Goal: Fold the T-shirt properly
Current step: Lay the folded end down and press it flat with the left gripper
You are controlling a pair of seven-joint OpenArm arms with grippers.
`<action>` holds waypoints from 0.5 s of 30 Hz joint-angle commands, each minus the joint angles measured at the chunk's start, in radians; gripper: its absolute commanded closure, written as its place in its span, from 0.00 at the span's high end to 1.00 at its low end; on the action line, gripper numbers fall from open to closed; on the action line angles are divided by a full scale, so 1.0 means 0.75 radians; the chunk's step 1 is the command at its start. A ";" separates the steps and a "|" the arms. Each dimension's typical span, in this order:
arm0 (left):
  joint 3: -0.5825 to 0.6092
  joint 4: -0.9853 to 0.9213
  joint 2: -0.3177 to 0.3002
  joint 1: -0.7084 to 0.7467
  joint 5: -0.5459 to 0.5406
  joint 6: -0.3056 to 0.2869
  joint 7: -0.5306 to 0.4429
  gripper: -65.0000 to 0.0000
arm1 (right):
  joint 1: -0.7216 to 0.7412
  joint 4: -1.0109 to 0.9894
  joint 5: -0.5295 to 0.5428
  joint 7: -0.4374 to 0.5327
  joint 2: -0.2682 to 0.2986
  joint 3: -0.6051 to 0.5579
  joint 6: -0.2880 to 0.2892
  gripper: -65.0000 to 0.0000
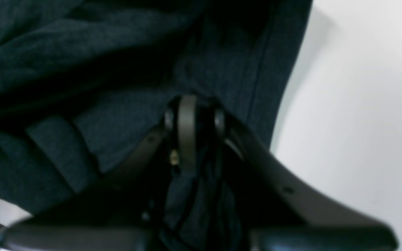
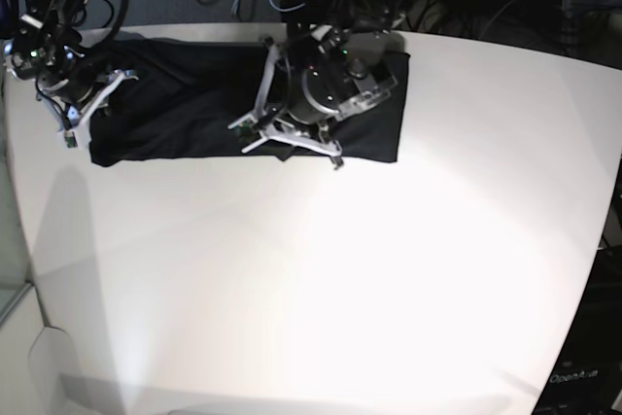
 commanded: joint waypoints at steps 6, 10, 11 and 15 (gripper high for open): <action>0.006 0.018 0.016 -0.012 -0.017 0.003 -0.020 0.00 | -0.013 -0.009 -0.041 -0.070 -0.002 -0.005 0.008 0.08; 0.006 0.018 0.016 -0.012 -0.017 0.003 -0.018 0.00 | -0.013 -0.009 -0.041 -0.070 -0.002 -0.005 0.008 0.08; 0.006 0.018 0.016 -0.012 -0.017 0.003 -0.018 0.00 | -0.013 -0.009 -0.041 -0.070 -0.002 -0.005 0.008 0.08; 0.006 0.020 0.016 -0.012 -0.017 0.003 -0.018 0.00 | -0.013 -0.007 -0.041 -0.070 0.000 -0.041 0.008 0.08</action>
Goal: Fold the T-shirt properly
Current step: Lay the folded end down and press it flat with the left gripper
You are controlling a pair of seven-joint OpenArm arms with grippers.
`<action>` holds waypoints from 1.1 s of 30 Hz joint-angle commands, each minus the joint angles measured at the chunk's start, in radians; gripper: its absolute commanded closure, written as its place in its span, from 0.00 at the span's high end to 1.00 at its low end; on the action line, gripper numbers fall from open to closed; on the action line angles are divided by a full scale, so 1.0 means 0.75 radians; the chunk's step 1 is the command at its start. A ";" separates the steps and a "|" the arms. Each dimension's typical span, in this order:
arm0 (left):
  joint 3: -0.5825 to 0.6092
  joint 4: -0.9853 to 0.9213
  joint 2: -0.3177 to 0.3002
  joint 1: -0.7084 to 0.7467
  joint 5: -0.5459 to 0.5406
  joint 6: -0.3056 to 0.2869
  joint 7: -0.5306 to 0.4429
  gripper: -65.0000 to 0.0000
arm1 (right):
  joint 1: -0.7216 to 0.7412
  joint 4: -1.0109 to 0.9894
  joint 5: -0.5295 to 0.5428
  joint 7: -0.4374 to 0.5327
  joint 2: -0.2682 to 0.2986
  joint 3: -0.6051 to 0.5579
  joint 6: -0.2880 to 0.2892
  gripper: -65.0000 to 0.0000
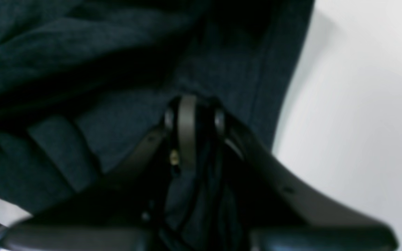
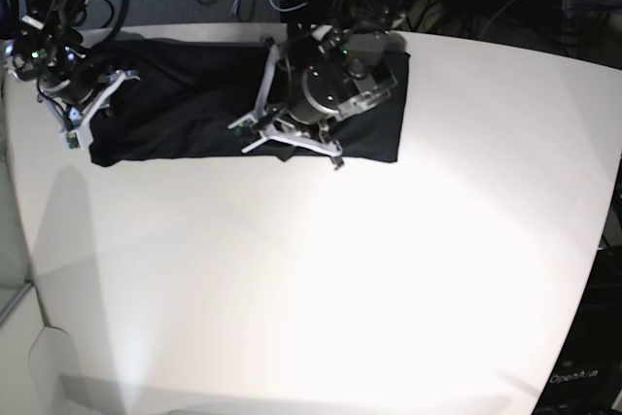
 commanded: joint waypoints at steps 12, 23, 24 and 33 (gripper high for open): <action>0.008 0.029 0.016 -0.009 -0.016 0.003 -0.024 0.57 | -0.013 -0.008 -0.036 -0.071 -0.004 -0.030 0.009 0.08; 0.037 0.111 0.016 -0.016 -0.014 0.003 -0.026 0.55 | -0.013 -0.008 -0.036 -0.071 -0.004 -0.030 0.009 0.08; 0.017 0.109 0.016 -0.022 -0.014 0.003 -0.022 0.49 | -0.013 -0.008 -0.036 -0.071 -0.004 -0.030 0.009 0.08; -0.151 0.090 0.016 -0.028 -0.016 0.003 -0.020 0.00 | -0.013 -0.008 -0.036 -0.071 -0.006 -0.030 0.009 0.08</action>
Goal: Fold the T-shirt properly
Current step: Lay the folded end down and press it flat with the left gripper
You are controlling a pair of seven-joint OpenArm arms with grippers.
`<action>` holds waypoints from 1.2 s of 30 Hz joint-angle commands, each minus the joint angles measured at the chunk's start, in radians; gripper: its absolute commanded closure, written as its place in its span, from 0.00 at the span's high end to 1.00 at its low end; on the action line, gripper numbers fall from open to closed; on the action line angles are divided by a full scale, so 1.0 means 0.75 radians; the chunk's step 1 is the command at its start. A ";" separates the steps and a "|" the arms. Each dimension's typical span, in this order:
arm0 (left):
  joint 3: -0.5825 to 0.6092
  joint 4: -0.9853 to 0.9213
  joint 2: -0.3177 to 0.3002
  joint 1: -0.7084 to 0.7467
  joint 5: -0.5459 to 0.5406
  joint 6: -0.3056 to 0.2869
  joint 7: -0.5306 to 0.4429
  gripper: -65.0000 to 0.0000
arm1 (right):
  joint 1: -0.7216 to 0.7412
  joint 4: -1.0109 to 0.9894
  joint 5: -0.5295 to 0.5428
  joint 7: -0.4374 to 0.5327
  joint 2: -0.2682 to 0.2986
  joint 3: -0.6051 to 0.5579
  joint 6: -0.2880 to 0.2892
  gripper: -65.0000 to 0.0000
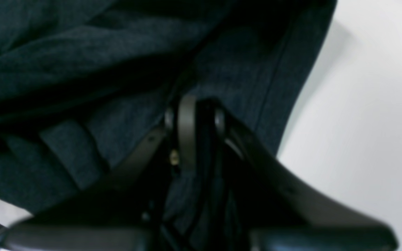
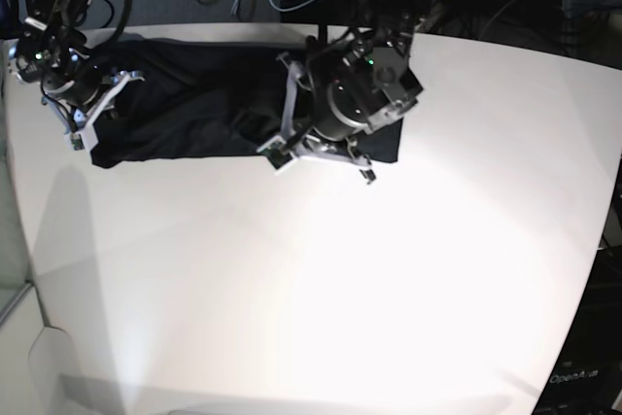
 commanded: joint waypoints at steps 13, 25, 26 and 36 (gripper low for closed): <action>-0.040 -0.185 0.013 -0.016 -0.008 0.006 -0.030 0.00 | -0.013 -0.010 -0.039 -0.089 -0.005 -0.010 0.009 0.08; 0.273 -0.181 0.013 -0.016 -0.010 0.006 -0.018 0.00 | -0.013 -0.010 -0.039 -0.089 -0.005 -0.010 0.009 0.08; 0.278 -0.181 0.013 -0.016 -0.010 0.006 -0.018 0.00 | -0.013 -0.010 -0.039 -0.089 -0.005 -0.010 0.009 0.08; 0.265 -0.087 0.013 -0.045 -0.008 0.006 -0.020 0.00 | -0.013 -0.010 -0.039 -0.089 -0.005 -0.010 0.009 0.08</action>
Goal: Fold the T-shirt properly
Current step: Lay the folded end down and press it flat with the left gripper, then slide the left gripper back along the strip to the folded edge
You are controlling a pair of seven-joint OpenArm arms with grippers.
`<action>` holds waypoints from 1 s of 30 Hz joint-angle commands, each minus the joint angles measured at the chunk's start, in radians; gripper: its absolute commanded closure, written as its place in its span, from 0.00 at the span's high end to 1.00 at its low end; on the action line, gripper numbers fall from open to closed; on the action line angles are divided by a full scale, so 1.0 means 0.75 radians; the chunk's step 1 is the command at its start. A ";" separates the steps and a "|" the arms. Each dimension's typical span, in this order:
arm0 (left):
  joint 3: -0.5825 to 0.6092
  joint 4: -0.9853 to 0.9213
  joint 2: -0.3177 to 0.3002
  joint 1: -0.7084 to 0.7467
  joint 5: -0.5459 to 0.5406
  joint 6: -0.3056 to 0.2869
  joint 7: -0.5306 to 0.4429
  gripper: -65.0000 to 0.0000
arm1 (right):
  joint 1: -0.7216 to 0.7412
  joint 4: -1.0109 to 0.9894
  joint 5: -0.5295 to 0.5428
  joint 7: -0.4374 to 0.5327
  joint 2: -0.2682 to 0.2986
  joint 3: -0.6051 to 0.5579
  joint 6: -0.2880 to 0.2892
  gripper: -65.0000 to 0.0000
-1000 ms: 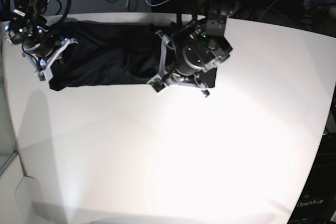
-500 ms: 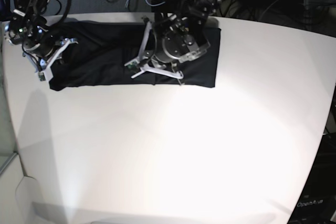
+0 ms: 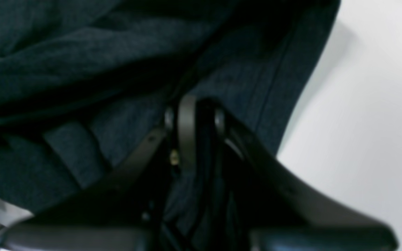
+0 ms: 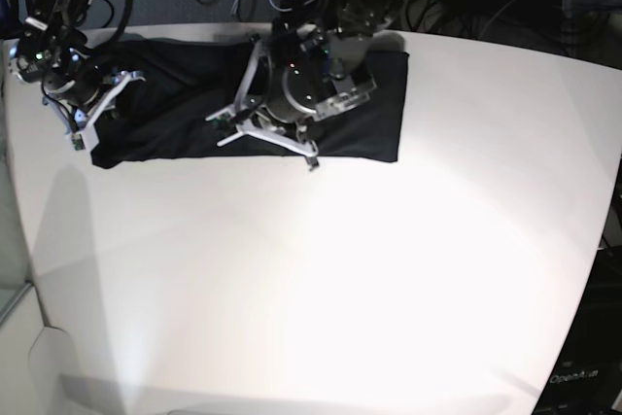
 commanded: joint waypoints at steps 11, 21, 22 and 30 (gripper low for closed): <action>-0.161 -0.120 0.016 -0.060 0.004 0.003 -0.022 0.00 | -0.011 -0.010 -0.040 -0.089 -0.002 -0.010 0.009 0.08; -0.161 -0.242 0.016 -0.111 -0.008 0.003 -0.034 0.00 | -0.011 -0.010 -0.040 -0.089 0.000 -0.010 0.009 0.08; -0.161 -0.265 0.016 -0.123 -0.008 0.003 -0.034 0.00 | -0.011 -0.010 -0.040 -0.089 0.000 -0.010 0.009 0.08; -0.163 -0.285 0.016 -0.226 -0.329 0.003 -0.061 0.00 | -0.011 -0.010 -0.040 -0.089 0.004 -0.010 0.009 0.08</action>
